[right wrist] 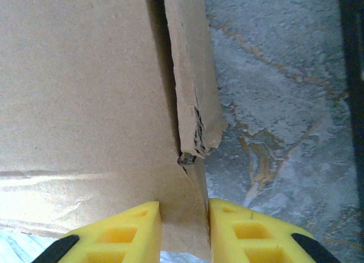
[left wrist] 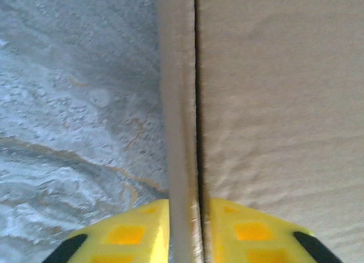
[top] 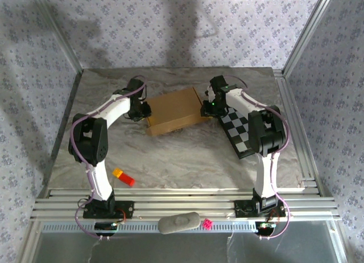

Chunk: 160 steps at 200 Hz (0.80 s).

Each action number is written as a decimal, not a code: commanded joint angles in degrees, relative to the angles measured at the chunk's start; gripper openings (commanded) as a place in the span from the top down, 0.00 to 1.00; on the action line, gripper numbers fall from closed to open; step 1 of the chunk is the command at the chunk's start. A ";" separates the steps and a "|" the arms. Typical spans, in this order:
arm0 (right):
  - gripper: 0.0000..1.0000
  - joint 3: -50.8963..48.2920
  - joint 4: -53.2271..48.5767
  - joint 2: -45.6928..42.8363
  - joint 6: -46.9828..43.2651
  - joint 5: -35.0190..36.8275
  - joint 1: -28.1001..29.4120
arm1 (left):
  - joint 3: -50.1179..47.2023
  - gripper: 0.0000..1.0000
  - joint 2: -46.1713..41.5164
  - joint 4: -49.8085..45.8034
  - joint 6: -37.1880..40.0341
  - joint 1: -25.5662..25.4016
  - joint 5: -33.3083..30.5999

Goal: Fold the paper box

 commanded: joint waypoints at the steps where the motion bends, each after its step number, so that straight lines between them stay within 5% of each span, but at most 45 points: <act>1: 0.73 -0.60 -0.86 -1.47 -0.73 2.32 -0.60 | 1.64 0.64 -5.28 -8.41 -2.35 0.16 -4.27; 63: 0.73 1.06 -2.00 -0.63 -0.24 0.90 -0.53 | -13.78 0.60 -16.02 5.28 -8.99 -2.35 9.42; 160: 0.73 3.11 -3.41 0.81 -0.41 0.45 -0.44 | -16.96 0.69 -10.18 11.45 -7.81 -4.57 7.84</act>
